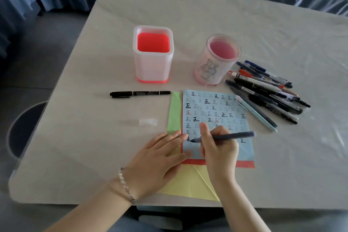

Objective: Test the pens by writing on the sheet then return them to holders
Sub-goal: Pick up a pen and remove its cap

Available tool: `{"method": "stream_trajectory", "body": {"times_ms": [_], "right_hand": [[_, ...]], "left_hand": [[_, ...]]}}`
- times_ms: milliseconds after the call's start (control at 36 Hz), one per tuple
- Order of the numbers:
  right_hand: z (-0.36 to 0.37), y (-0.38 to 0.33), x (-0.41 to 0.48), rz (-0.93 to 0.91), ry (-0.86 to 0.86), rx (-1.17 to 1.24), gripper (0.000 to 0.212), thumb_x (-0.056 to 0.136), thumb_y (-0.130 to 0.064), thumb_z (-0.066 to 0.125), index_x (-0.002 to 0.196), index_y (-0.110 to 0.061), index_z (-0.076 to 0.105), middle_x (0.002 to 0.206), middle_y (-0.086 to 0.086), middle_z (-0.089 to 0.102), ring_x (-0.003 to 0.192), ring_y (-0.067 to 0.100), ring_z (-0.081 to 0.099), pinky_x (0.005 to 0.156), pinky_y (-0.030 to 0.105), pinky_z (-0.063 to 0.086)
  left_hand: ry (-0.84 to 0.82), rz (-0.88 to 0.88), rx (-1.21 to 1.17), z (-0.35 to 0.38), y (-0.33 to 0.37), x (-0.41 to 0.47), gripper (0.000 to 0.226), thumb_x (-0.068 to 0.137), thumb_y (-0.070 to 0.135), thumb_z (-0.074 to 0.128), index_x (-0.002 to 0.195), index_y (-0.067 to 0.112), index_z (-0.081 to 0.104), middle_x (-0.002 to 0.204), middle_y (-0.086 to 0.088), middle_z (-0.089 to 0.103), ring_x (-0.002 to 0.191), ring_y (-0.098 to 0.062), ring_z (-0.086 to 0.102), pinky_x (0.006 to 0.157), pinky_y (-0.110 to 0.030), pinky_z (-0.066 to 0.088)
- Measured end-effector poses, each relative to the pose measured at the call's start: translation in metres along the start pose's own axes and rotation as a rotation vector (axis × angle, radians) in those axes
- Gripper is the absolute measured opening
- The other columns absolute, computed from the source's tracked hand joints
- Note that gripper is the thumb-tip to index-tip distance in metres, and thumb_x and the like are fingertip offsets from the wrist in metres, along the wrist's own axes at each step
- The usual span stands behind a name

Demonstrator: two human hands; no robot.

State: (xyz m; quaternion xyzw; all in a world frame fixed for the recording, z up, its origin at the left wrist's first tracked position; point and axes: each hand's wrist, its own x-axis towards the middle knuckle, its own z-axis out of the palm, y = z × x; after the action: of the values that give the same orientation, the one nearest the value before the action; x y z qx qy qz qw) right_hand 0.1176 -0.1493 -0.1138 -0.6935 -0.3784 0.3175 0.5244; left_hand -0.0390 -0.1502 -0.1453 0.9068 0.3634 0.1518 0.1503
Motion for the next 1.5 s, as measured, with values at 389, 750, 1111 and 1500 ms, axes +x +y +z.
{"method": "stream_trajectory", "body": {"times_ms": [389, 750, 1111, 1500], "right_hand": [[0.007, 0.017, -0.006, -0.208, 0.062, -0.138, 0.038, 0.074, -0.016, 0.059, 0.047, -0.023, 0.033, 0.044, -0.008, 0.045, 0.041, 0.003, 0.036, 0.044, 0.01, 0.027], [0.008, 0.022, -0.003, -0.323, 0.029, -0.2, 0.04, 0.075, -0.011, 0.058, 0.049, -0.027, 0.033, 0.04, -0.014, 0.032, 0.041, 0.002, 0.036, 0.043, 0.013, 0.027], [0.01, 0.024, -0.003, -0.287, 0.057, -0.219, 0.034, 0.075, -0.014, 0.058, 0.048, -0.018, 0.037, 0.04, -0.011, 0.032, 0.043, 0.008, 0.035, 0.044, 0.015, 0.026], [0.008, 0.023, -0.004, -0.277, 0.05, -0.197, 0.033, 0.073, -0.012, 0.058, 0.046, -0.013, 0.039, 0.038, -0.01, 0.032, 0.042, 0.005, 0.036, 0.044, 0.012, 0.027]], "left_hand": [[-0.001, -0.035, -0.04, 0.002, -0.001, -0.001, 0.034, 0.09, 0.032, 0.042, 0.115, 0.029, 0.064, 0.138, -0.009, 0.047, 0.13, -0.024, 0.04, 0.106, -0.035, 0.028], [-0.008, -0.039, -0.041, 0.001, 0.0, -0.001, 0.035, 0.09, 0.032, 0.041, 0.115, 0.029, 0.065, 0.138, -0.009, 0.048, 0.129, -0.026, 0.043, 0.105, -0.037, 0.028], [0.003, -0.035, -0.04, 0.001, 0.0, 0.0, 0.034, 0.089, 0.031, 0.042, 0.113, 0.028, 0.066, 0.136, -0.01, 0.05, 0.128, -0.027, 0.044, 0.105, -0.037, 0.028], [-0.007, -0.038, -0.028, -0.001, 0.001, 0.0, 0.035, 0.089, 0.031, 0.041, 0.113, 0.028, 0.066, 0.135, -0.011, 0.05, 0.127, -0.027, 0.045, 0.105, -0.036, 0.027]]}}
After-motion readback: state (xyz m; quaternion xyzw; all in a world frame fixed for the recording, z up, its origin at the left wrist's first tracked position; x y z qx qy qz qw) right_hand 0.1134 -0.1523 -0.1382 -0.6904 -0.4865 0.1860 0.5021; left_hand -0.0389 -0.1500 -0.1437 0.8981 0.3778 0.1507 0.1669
